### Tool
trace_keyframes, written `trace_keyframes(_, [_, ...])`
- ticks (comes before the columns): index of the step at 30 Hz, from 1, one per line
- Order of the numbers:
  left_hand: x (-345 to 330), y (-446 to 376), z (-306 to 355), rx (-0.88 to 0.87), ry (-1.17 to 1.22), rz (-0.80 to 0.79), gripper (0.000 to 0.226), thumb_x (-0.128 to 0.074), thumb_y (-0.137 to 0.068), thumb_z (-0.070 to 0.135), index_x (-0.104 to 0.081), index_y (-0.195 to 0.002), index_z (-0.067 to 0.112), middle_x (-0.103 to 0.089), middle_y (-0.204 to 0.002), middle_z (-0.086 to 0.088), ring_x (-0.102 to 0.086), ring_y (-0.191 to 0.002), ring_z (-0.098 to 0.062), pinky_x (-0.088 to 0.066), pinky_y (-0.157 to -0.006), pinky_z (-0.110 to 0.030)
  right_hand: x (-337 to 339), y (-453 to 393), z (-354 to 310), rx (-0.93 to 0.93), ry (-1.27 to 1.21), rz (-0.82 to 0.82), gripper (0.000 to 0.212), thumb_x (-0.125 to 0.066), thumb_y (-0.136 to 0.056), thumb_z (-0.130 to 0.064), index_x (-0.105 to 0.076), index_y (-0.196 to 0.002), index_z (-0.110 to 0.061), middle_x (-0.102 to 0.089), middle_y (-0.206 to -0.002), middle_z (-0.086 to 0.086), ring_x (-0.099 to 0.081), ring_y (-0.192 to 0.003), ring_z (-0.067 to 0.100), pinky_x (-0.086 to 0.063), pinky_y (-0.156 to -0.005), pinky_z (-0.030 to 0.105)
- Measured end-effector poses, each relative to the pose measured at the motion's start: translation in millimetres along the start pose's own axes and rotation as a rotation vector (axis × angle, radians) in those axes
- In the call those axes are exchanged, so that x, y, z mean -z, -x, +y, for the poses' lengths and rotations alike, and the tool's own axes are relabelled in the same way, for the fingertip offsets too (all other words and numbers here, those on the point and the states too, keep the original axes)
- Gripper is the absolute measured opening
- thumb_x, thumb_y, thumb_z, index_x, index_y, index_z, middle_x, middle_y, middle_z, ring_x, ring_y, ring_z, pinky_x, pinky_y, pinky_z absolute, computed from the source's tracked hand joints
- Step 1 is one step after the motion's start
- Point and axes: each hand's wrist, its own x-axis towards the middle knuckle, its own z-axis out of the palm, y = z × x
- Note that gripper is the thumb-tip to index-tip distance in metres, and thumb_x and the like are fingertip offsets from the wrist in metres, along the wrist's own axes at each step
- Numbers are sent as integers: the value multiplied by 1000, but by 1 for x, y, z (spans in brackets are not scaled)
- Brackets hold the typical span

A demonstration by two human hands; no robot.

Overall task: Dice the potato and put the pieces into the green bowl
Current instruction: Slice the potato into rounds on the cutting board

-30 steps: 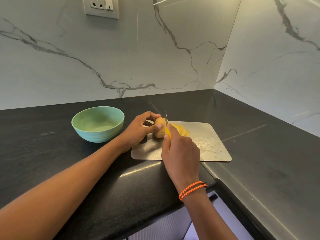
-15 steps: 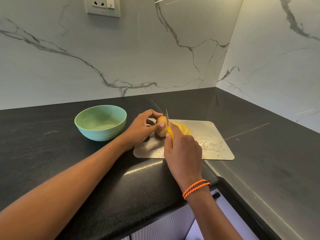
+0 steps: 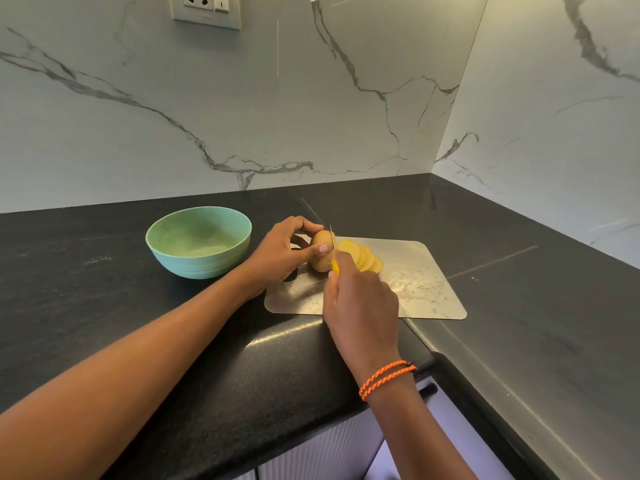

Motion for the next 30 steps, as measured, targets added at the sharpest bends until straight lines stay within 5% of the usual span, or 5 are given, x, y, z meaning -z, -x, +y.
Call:
trace_keyframes(18, [-1, 0, 1, 8, -14, 2, 36, -80, -93, 37, -67, -125, 25, -65, -128, 11, -68, -107, -13, -58, -83, -29, -3, 0, 2, -52, 43, -140, 25, -51, -104, -25, -59, -128, -23, -69, -105, 3, -67, -93, 25, -38, -67, 31])
trace_keyframes(30, [1, 0, -4, 4, 73, 0, 34, -84, -90, 35, -71, -120, 28, -70, -125, 11, -69, -107, -16, -54, -94, -33, -1, -1, 3, -69, -26, 112, 37, -51, -105, -32, -54, -142, -25, -73, -92, 1, -69, -83, 21, -35, -61, 28])
